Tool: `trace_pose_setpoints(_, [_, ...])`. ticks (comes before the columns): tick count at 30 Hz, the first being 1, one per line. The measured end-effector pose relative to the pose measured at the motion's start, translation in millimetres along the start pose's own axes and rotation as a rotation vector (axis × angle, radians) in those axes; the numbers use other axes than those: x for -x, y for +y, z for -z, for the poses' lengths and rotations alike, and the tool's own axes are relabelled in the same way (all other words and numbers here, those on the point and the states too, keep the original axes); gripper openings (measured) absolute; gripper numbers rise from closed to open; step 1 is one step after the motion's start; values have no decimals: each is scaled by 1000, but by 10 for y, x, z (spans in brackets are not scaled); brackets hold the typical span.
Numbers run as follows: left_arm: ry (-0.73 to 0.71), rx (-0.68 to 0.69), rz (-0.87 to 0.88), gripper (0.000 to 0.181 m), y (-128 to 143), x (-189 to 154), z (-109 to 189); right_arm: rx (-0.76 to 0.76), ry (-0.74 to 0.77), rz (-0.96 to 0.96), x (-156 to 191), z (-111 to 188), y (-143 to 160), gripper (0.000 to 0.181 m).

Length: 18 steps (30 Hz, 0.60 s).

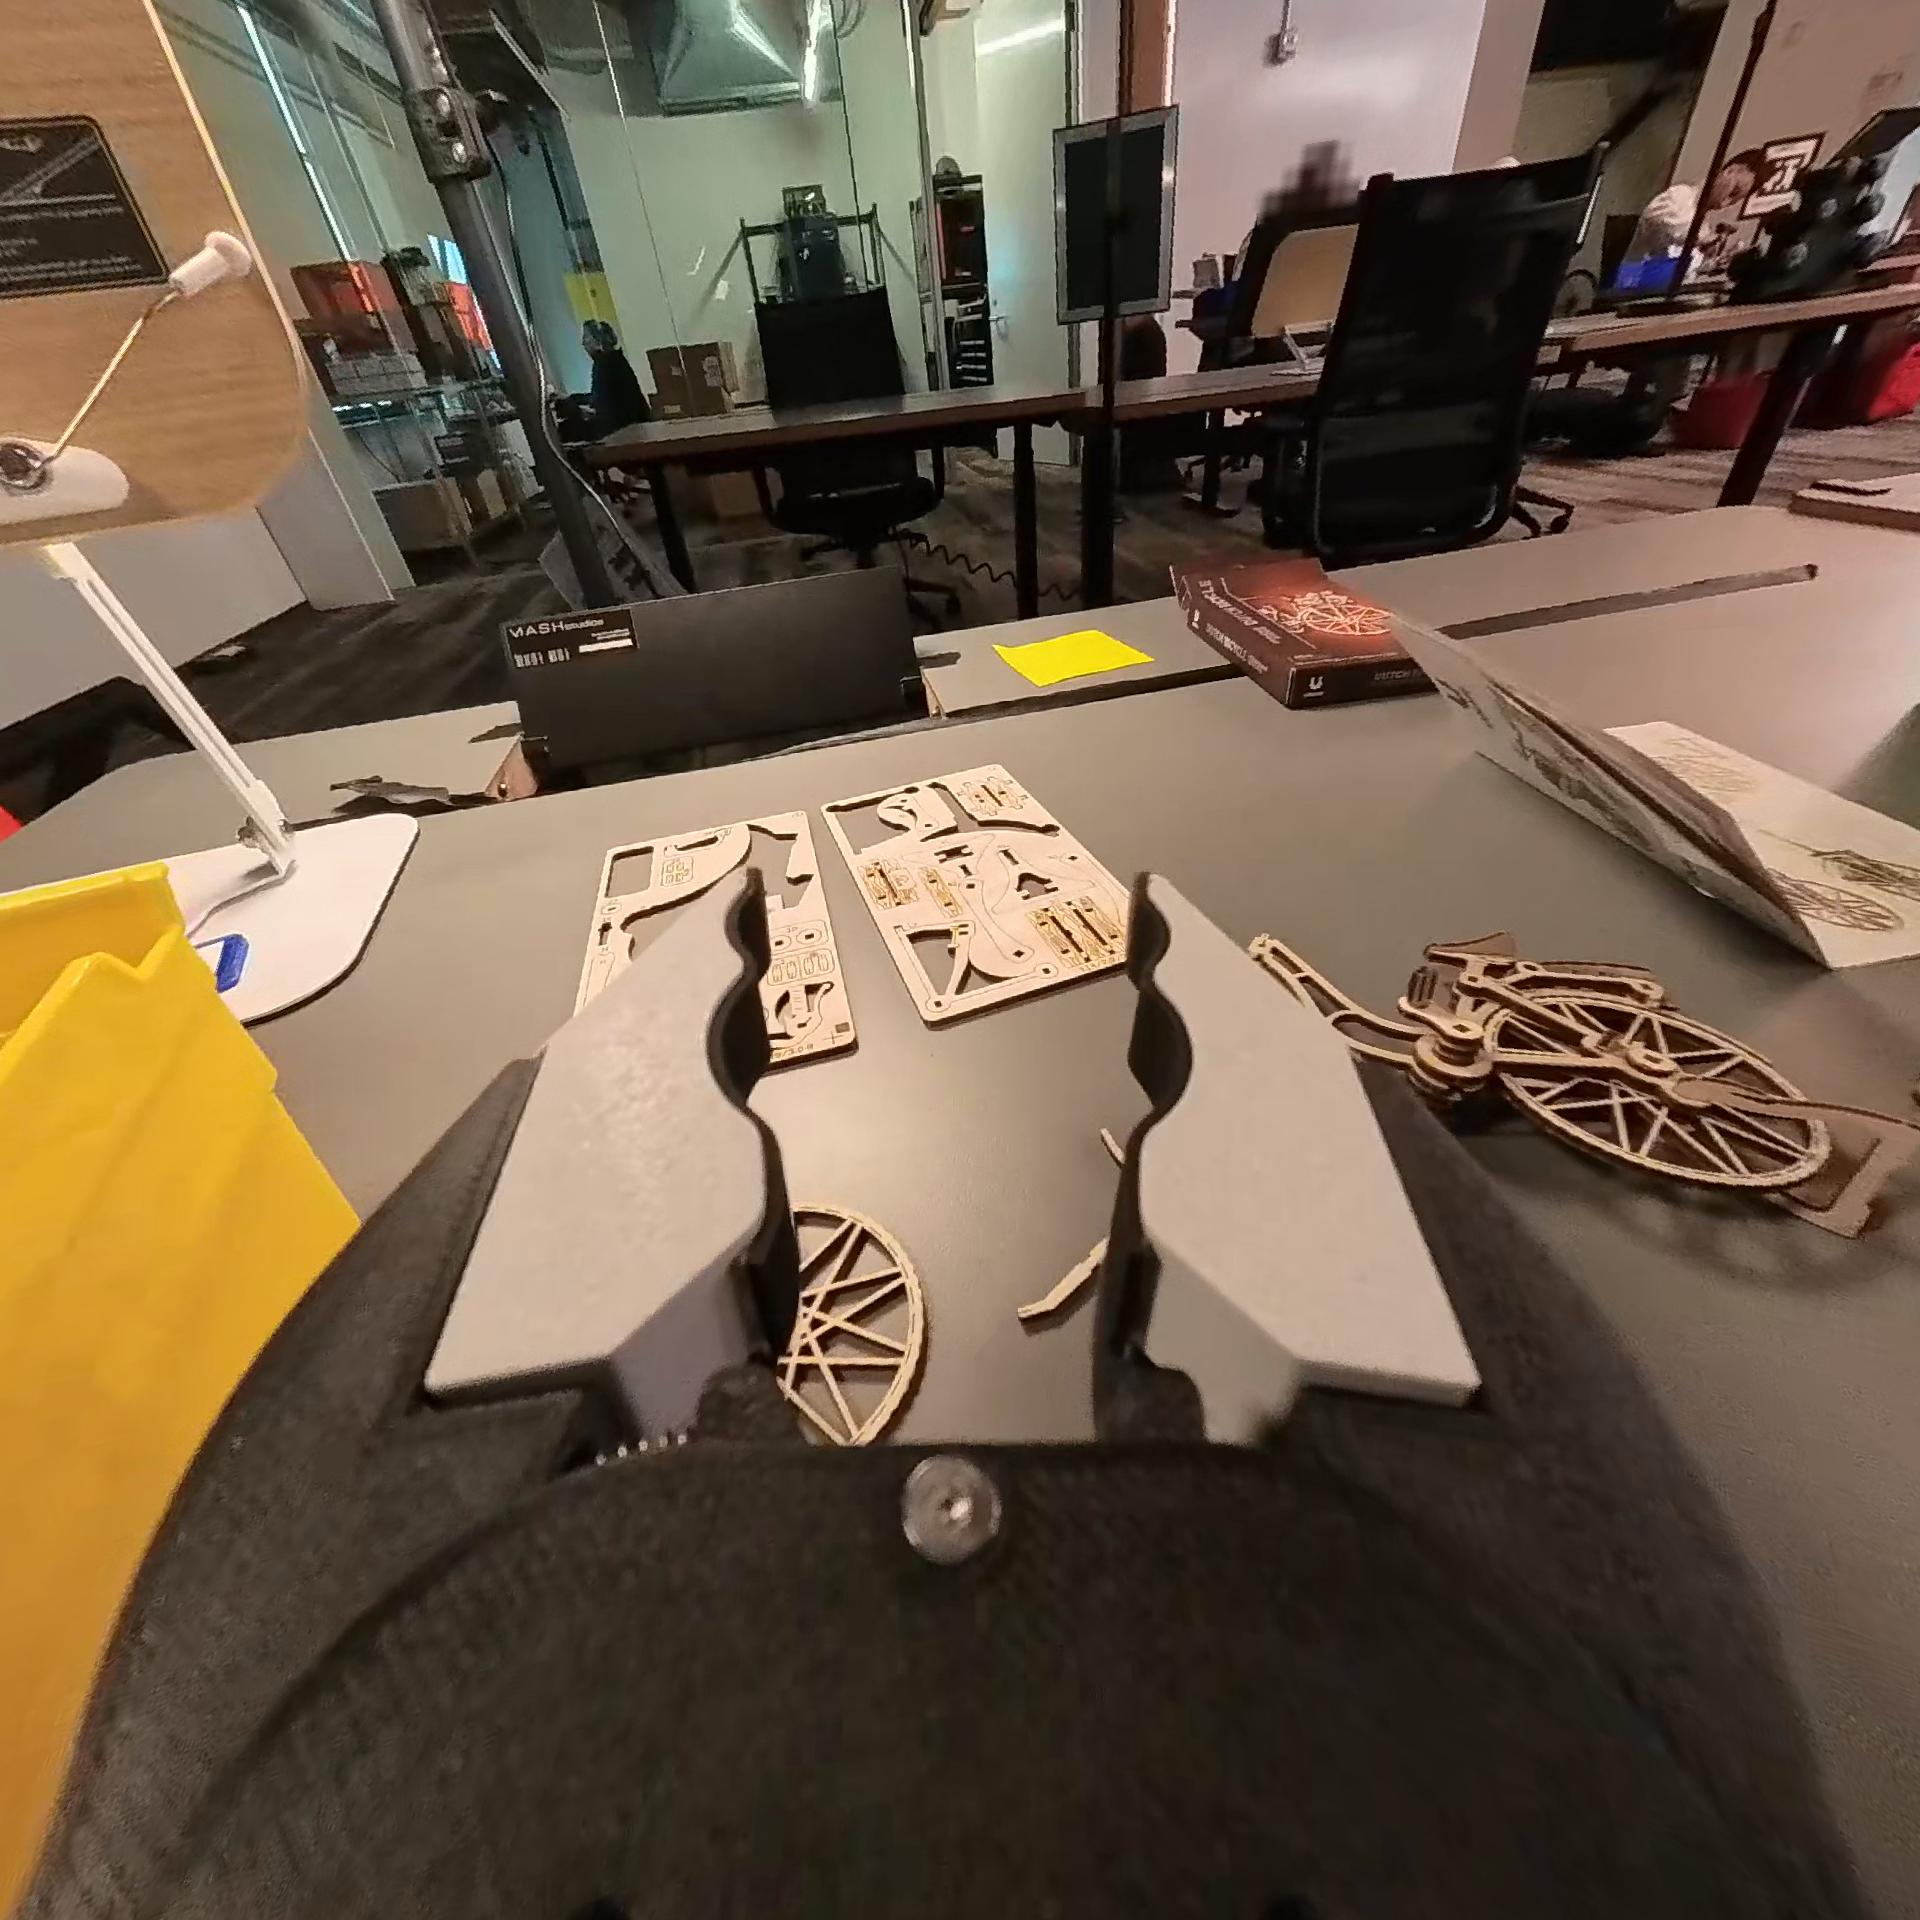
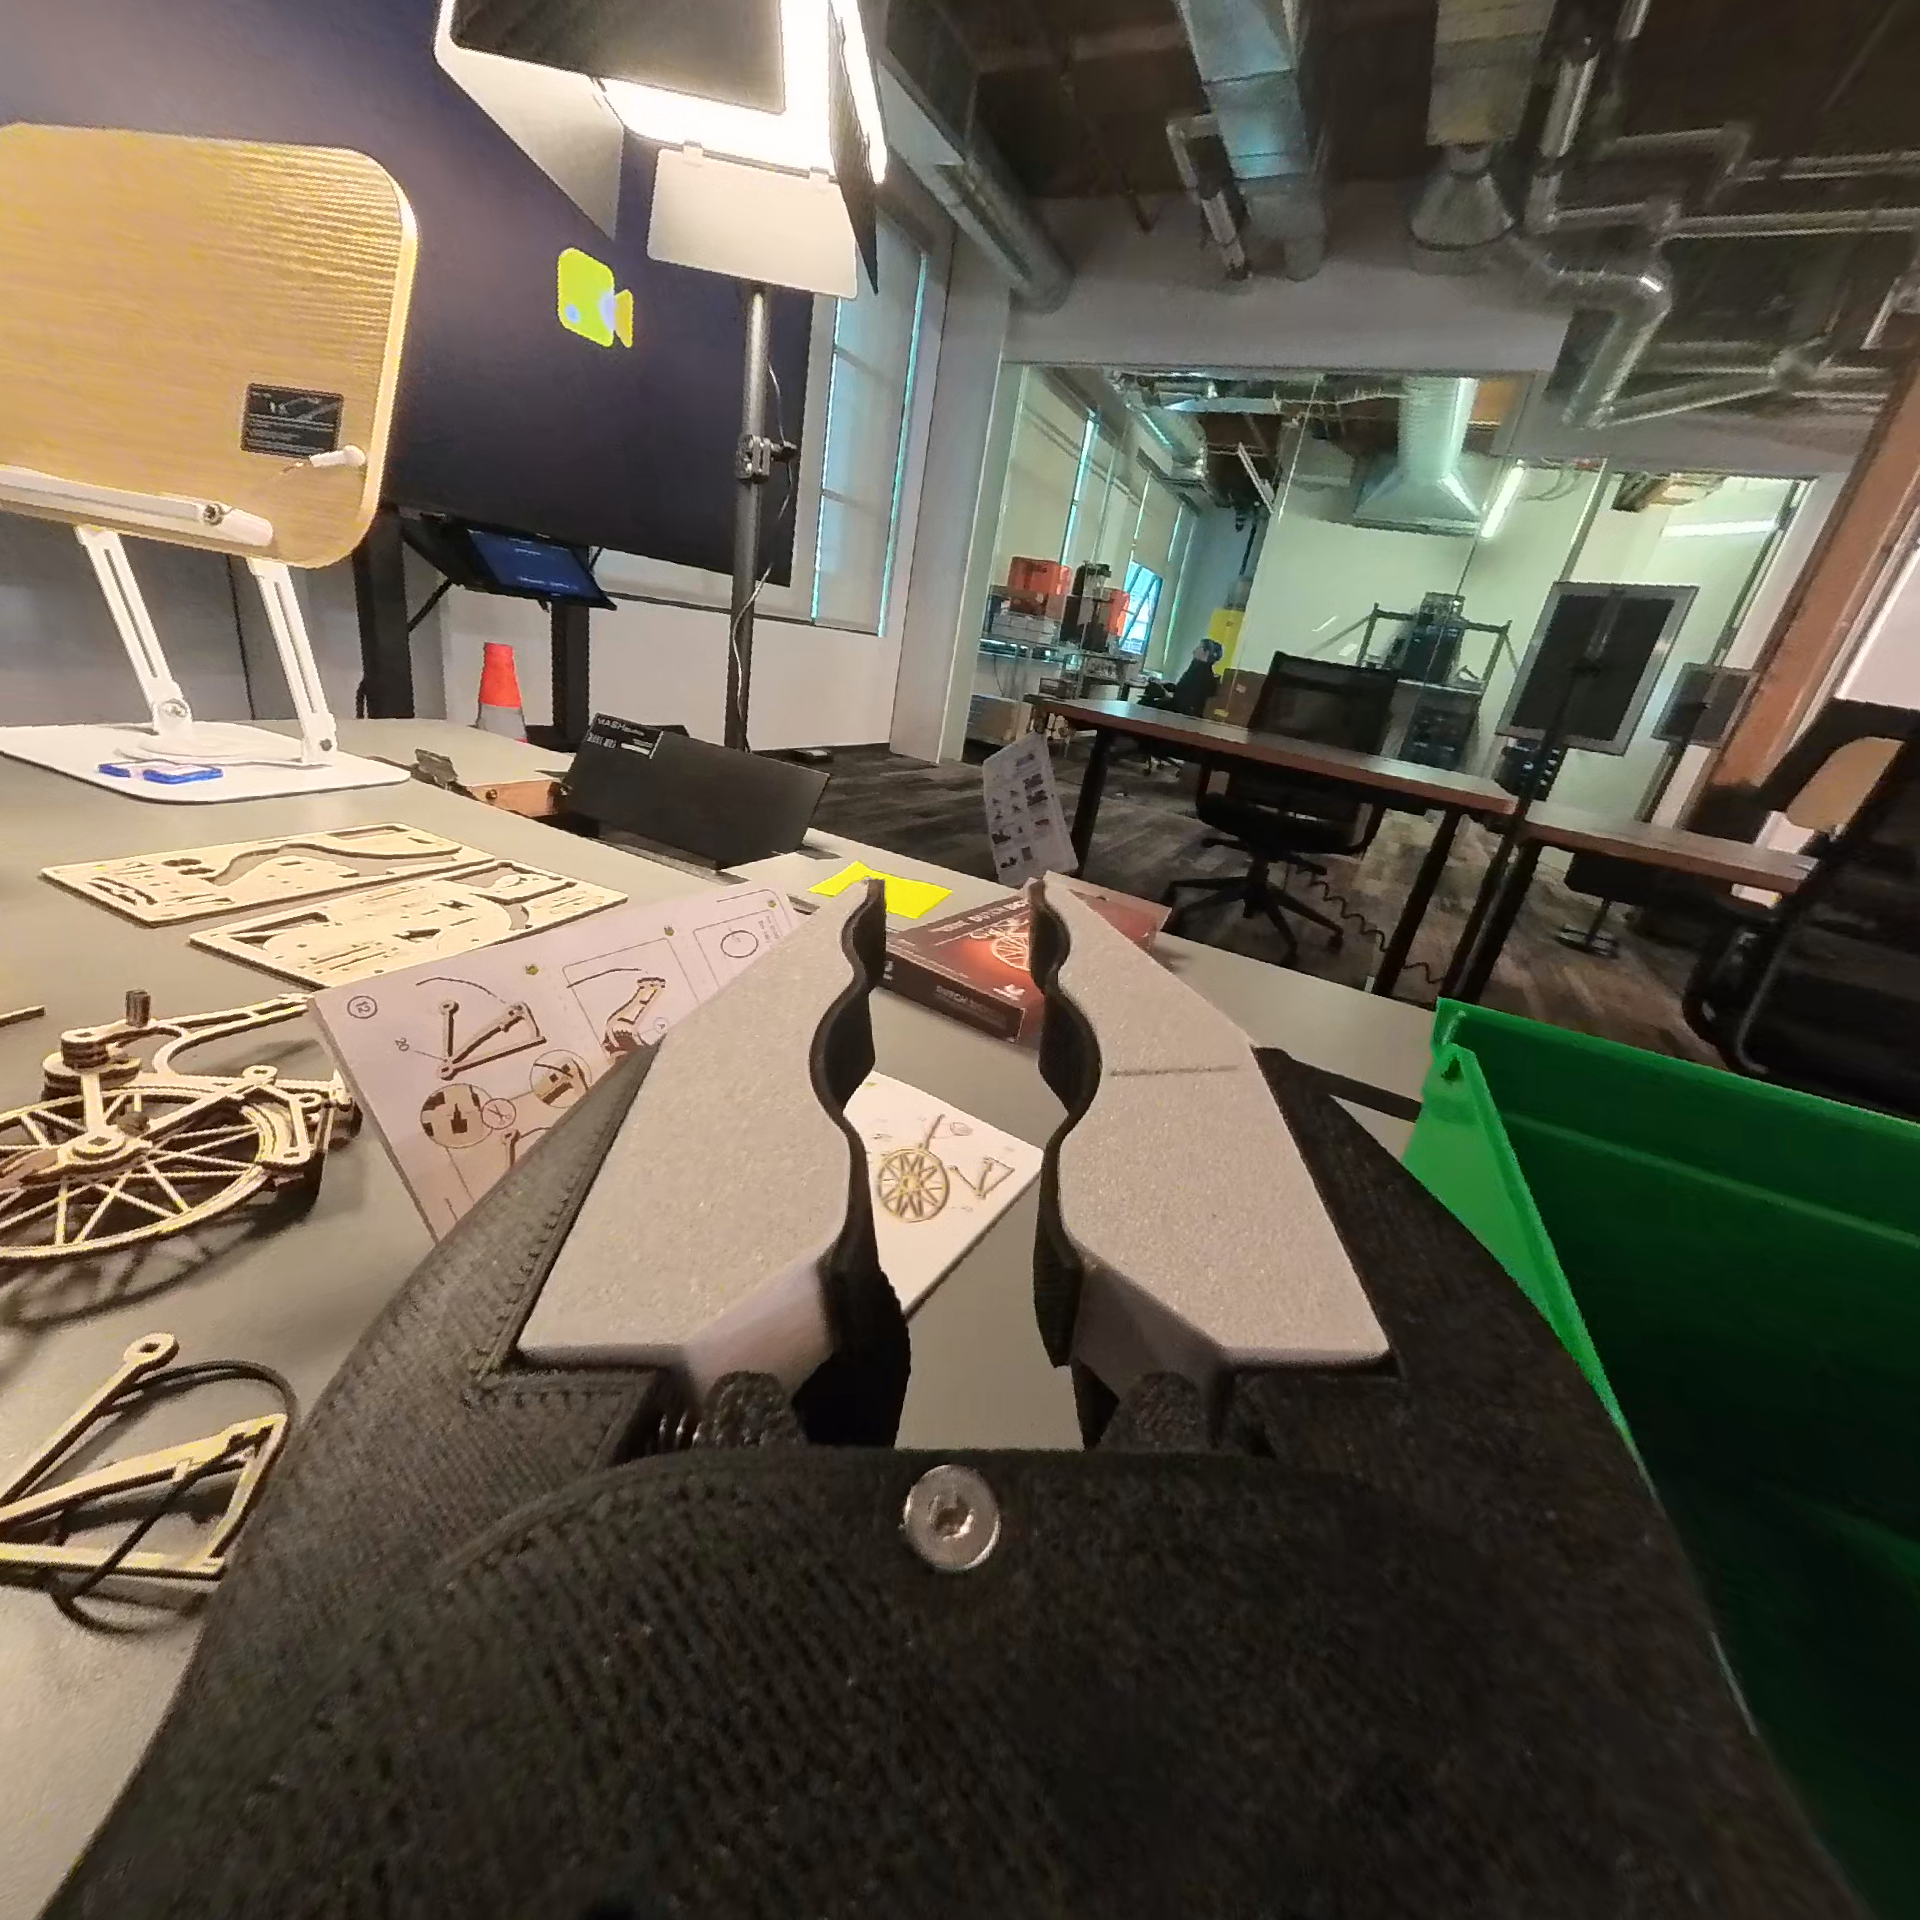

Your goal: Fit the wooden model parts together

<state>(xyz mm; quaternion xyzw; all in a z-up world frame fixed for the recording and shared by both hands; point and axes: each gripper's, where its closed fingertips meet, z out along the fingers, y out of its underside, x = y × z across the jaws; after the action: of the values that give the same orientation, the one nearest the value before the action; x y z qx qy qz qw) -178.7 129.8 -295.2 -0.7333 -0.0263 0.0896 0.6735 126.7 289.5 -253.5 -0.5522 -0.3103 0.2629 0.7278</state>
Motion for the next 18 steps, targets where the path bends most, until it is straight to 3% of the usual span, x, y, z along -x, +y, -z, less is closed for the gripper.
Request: trace_pose_setpoints(18, [2, -16, 41, 65, -18, 38, 17, 22, -24, 4, 50, -24, 39, 25])
